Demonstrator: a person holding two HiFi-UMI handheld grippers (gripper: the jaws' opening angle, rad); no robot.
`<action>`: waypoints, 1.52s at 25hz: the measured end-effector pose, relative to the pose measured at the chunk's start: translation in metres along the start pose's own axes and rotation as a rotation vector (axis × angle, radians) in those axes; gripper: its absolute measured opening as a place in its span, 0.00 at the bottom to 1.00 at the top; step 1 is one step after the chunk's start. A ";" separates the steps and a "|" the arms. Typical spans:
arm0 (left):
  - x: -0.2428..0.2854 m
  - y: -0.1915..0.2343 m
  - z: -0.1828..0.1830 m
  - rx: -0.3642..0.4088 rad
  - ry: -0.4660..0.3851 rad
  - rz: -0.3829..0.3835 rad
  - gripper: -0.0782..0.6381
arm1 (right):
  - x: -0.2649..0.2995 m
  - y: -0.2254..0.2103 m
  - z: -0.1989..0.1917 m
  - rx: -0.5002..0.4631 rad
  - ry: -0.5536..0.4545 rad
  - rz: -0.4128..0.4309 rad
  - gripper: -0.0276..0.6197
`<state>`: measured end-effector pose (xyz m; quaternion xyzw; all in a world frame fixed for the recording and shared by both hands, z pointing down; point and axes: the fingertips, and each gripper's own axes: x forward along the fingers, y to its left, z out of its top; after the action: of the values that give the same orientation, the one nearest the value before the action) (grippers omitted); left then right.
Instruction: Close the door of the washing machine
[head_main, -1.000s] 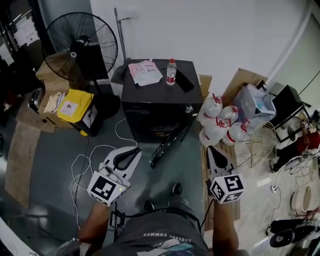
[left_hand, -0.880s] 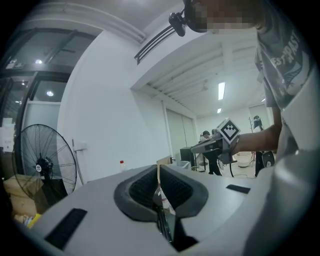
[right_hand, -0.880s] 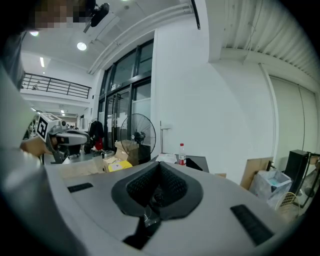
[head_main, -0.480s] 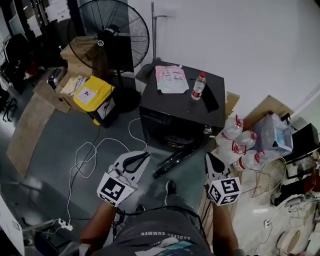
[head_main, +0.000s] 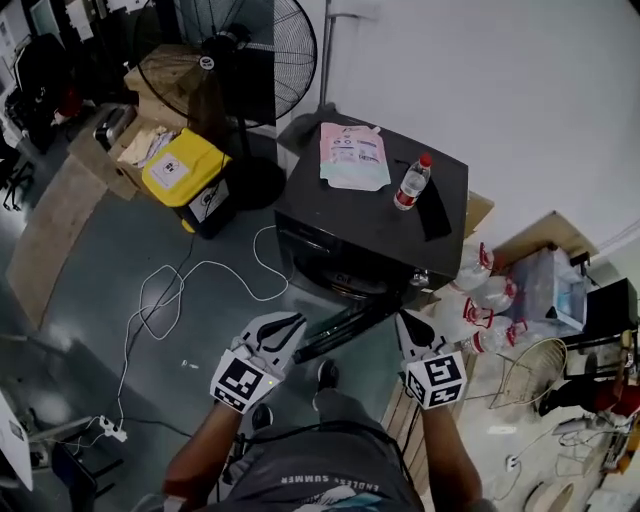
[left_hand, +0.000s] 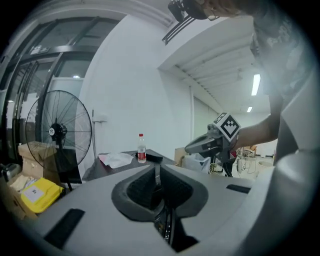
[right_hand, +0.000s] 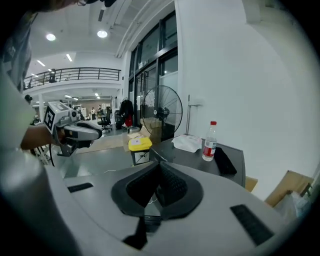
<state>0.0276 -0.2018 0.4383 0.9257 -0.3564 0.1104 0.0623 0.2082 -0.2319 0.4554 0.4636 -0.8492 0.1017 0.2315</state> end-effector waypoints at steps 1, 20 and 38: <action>0.006 0.001 -0.010 -0.012 0.013 -0.004 0.15 | 0.008 -0.001 -0.006 -0.007 0.019 0.008 0.07; 0.106 -0.036 -0.210 -0.130 0.317 -0.066 0.39 | 0.109 0.030 -0.159 -0.295 0.337 0.311 0.08; 0.132 -0.076 -0.315 -0.221 0.444 -0.057 0.39 | 0.133 0.057 -0.289 -0.783 0.588 0.571 0.36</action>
<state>0.1238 -0.1704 0.7735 0.8759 -0.3177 0.2697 0.2431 0.1858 -0.1870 0.7747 0.0475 -0.8149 -0.0372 0.5764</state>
